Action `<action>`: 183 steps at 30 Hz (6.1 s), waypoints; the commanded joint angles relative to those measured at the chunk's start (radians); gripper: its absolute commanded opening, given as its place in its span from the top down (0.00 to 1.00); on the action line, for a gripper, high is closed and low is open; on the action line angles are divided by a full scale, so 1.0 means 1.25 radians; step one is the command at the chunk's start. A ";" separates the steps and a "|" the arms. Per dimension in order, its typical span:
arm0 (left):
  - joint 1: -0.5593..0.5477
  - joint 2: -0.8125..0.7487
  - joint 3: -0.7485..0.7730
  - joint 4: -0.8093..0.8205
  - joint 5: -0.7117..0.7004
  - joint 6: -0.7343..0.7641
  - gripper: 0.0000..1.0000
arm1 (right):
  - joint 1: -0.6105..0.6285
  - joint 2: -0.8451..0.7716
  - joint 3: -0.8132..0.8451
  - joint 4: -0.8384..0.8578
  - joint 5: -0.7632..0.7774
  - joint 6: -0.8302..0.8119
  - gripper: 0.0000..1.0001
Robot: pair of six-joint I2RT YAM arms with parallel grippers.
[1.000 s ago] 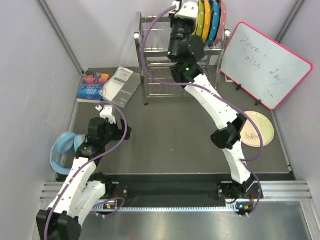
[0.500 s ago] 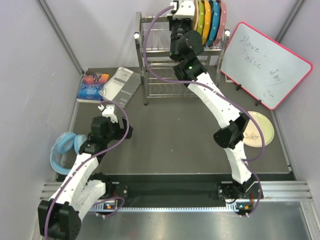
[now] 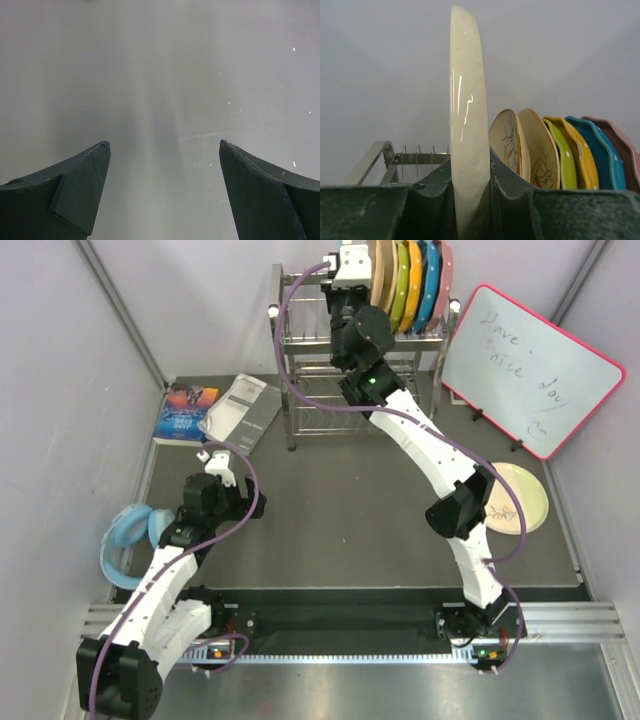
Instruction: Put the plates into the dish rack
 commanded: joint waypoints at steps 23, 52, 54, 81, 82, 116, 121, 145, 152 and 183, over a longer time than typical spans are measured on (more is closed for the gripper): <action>0.002 0.013 -0.018 0.060 -0.017 0.007 0.05 | -0.041 0.018 0.021 0.058 -0.018 0.035 1.00; 0.002 0.011 -0.003 0.047 -0.025 0.013 0.04 | -0.068 -0.006 -0.093 0.198 -0.041 -0.032 0.39; 0.002 0.010 0.001 0.046 -0.030 0.013 0.04 | -0.059 -0.064 -0.168 0.214 -0.069 -0.037 0.37; -0.199 0.229 0.360 -0.044 0.423 0.000 0.01 | -0.245 -0.910 -0.880 -0.527 -0.161 -0.029 0.01; -0.218 0.228 0.348 -0.040 0.406 0.000 0.01 | -0.272 -0.935 -0.906 -0.569 -0.212 -0.025 0.00; -0.289 0.384 0.362 -0.208 0.278 0.131 0.01 | -0.987 -0.367 -0.976 -0.660 -0.730 -0.196 0.11; -0.288 0.413 0.381 -0.218 0.271 0.156 0.01 | -0.993 -0.313 -0.969 -0.645 -0.723 -0.198 0.11; -0.282 0.484 0.425 -0.182 0.271 0.180 0.02 | -1.037 -0.270 -1.052 -0.839 -0.829 -0.312 0.14; -0.282 0.438 0.408 -0.163 0.297 0.129 0.02 | -1.027 -0.343 -1.143 -0.881 -0.868 -0.296 0.08; -0.579 0.862 0.247 0.609 0.191 -0.767 0.07 | -0.825 -0.508 -1.250 -0.950 -0.872 -0.164 0.00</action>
